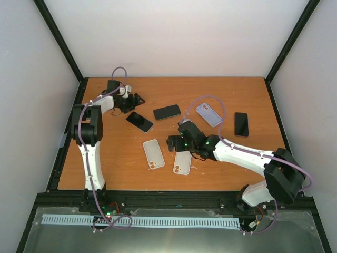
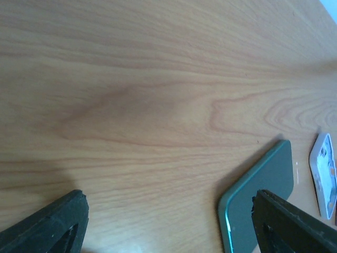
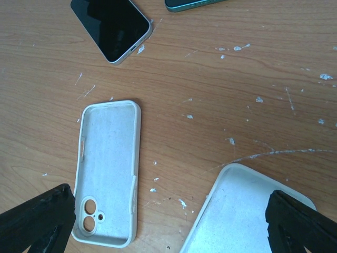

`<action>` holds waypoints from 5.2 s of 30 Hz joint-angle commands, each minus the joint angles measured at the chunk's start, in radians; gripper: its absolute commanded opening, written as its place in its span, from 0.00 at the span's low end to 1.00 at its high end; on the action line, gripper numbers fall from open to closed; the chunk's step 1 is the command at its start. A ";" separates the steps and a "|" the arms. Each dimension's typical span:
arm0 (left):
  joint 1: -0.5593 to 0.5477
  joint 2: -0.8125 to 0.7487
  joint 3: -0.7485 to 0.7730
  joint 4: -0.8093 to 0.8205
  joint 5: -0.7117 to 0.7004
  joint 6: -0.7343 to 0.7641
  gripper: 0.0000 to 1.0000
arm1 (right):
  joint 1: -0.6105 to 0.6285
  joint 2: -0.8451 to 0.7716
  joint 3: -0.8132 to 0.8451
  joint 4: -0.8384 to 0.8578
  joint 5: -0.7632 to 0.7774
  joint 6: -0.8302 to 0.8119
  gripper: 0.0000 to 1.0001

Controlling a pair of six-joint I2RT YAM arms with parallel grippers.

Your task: Put the phone into the phone case

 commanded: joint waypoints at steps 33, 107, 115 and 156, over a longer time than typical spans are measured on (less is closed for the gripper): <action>-0.251 -0.471 -0.669 -0.142 -0.311 -0.124 0.77 | -0.006 -0.271 -0.193 -0.016 0.002 0.036 0.96; -0.475 -0.284 -0.478 -0.379 -0.660 0.073 0.87 | -0.005 -0.341 -0.239 -0.039 0.029 0.058 0.95; -0.474 -0.327 -0.441 -0.395 -0.615 0.055 0.73 | -0.005 -0.345 -0.249 -0.037 0.028 0.066 0.95; -0.628 -0.625 -0.605 -0.173 -0.227 -0.290 0.59 | -0.005 -0.363 -0.282 -0.011 0.008 0.077 0.95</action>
